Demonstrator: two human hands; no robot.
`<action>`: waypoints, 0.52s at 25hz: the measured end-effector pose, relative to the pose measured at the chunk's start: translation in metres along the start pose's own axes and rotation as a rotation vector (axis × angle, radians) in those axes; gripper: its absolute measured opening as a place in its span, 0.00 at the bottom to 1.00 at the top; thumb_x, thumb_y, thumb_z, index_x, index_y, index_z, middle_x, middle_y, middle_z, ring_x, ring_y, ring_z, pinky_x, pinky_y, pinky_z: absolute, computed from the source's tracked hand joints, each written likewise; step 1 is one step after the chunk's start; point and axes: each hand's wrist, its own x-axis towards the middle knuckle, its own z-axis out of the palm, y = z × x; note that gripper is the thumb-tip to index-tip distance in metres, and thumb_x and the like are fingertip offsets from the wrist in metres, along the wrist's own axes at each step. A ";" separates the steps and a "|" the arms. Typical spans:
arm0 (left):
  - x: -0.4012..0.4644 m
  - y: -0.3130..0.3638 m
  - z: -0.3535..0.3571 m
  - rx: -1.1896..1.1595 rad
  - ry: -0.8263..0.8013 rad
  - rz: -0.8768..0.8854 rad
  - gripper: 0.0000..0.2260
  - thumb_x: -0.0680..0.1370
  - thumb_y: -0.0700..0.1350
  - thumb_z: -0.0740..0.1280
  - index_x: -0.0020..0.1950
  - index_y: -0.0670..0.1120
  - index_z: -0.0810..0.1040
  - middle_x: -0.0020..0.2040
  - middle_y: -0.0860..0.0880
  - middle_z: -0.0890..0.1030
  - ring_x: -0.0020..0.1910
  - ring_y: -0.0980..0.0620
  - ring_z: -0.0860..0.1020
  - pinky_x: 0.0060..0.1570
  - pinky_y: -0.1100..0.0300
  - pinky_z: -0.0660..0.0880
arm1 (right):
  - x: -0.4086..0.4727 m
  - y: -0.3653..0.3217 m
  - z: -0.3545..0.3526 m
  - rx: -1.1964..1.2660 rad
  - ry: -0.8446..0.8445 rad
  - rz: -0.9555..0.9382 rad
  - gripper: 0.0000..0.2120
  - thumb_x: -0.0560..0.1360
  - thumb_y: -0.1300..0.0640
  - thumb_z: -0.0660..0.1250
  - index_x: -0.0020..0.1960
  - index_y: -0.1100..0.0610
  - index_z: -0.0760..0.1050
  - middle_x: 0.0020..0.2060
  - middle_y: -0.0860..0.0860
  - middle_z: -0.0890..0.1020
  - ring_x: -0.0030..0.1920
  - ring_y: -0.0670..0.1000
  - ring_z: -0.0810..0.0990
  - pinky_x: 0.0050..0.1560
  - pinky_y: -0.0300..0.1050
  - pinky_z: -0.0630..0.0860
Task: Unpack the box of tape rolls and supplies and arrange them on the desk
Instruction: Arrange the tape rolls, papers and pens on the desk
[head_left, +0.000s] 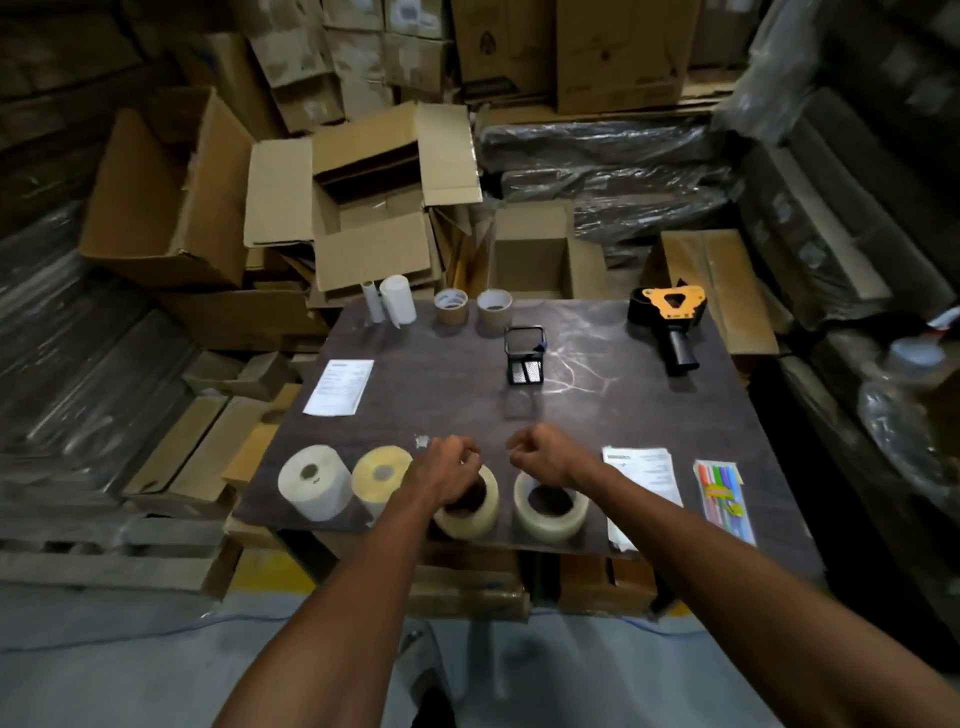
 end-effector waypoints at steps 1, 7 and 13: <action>0.017 -0.011 -0.006 -0.009 -0.006 0.000 0.18 0.74 0.54 0.60 0.57 0.51 0.82 0.56 0.44 0.83 0.57 0.42 0.80 0.57 0.49 0.77 | 0.016 -0.005 0.003 0.005 0.016 0.008 0.12 0.74 0.58 0.66 0.56 0.58 0.81 0.48 0.55 0.86 0.50 0.53 0.83 0.56 0.47 0.79; 0.124 -0.083 -0.064 -0.075 -0.035 -0.013 0.20 0.73 0.58 0.60 0.59 0.53 0.81 0.58 0.45 0.82 0.58 0.43 0.80 0.60 0.53 0.76 | 0.119 -0.058 0.019 0.038 0.121 0.124 0.13 0.73 0.58 0.67 0.56 0.57 0.82 0.48 0.53 0.86 0.51 0.49 0.83 0.55 0.41 0.76; 0.201 -0.147 -0.119 -0.124 -0.031 0.022 0.13 0.79 0.48 0.65 0.61 0.47 0.81 0.59 0.45 0.82 0.60 0.44 0.79 0.60 0.55 0.74 | 0.202 -0.106 0.037 0.117 0.143 0.222 0.14 0.73 0.57 0.68 0.58 0.55 0.79 0.49 0.50 0.84 0.49 0.49 0.82 0.53 0.45 0.79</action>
